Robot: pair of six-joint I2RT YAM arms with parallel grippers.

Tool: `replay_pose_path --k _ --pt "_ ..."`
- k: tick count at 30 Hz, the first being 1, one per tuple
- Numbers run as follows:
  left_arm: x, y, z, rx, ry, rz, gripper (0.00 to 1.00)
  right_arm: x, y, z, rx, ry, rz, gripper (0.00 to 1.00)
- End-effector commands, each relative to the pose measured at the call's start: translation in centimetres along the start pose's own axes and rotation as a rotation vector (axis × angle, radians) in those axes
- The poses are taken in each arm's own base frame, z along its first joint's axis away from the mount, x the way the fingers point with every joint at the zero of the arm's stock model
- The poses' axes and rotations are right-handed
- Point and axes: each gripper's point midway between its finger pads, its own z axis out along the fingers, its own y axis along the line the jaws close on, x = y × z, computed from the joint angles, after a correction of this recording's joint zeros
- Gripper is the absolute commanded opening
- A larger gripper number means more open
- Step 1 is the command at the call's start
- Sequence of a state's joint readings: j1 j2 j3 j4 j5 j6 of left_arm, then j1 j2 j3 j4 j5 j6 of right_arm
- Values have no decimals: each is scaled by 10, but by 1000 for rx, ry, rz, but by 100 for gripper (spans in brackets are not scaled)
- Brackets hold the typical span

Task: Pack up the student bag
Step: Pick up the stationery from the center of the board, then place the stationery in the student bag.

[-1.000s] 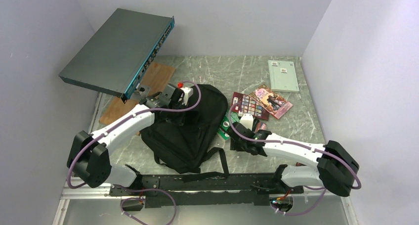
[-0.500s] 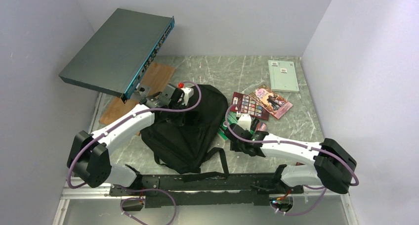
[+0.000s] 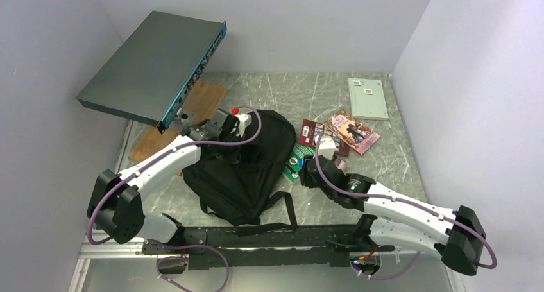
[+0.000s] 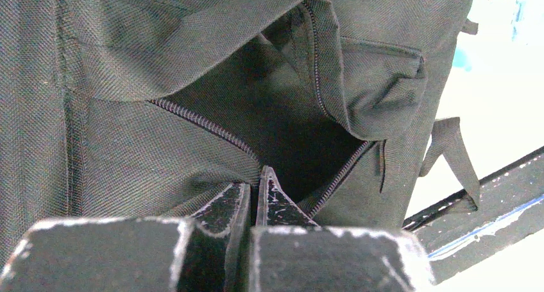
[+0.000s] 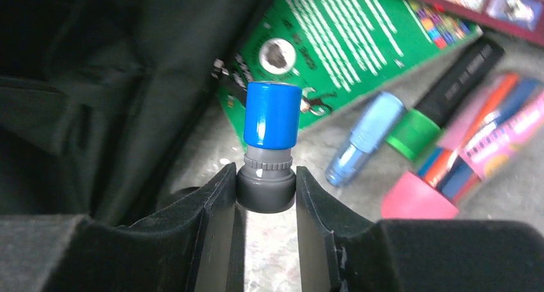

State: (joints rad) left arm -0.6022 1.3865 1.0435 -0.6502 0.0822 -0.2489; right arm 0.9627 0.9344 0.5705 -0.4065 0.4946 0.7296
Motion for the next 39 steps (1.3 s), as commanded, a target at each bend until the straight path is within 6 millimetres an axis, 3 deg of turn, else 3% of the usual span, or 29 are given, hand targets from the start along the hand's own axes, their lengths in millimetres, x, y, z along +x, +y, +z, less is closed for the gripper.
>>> replay_pose_path --k 1,5,7,11,16,20,25,32,34,37,39 --pt "-15 -16 -8 82 -76 31 0 -50 52 -1 -255 -152 -63 0" --pt "-18 -18 -12 91 -108 36 0 -84 112 -8 -594 -157 -97 0" --pt "-19 -17 -14 87 -117 38 0 -90 134 -7 -694 -128 -131 0" --pt "-20 -15 -15 81 -130 38 0 -84 165 17 -804 51 -169 0" --pt "-20 -14 -15 76 -133 39 0 -86 194 25 -924 104 -172 0" --pt "-22 -13 -16 70 -143 38 0 -81 207 45 -925 198 -185 0" --pt "-23 -12 -18 63 -159 40 0 -66 198 66 -848 243 -173 2" --pt "-25 -16 -19 85 -169 40 0 -55 196 72 -827 265 -180 25" --pt "-24 -15 -18 80 -165 39 0 -58 195 67 -817 255 -163 32" --pt "-23 -15 -17 76 -154 41 0 -63 193 55 -822 238 -149 52" --pt "-25 -15 -17 78 -158 42 0 -68 192 51 -823 222 -147 57"
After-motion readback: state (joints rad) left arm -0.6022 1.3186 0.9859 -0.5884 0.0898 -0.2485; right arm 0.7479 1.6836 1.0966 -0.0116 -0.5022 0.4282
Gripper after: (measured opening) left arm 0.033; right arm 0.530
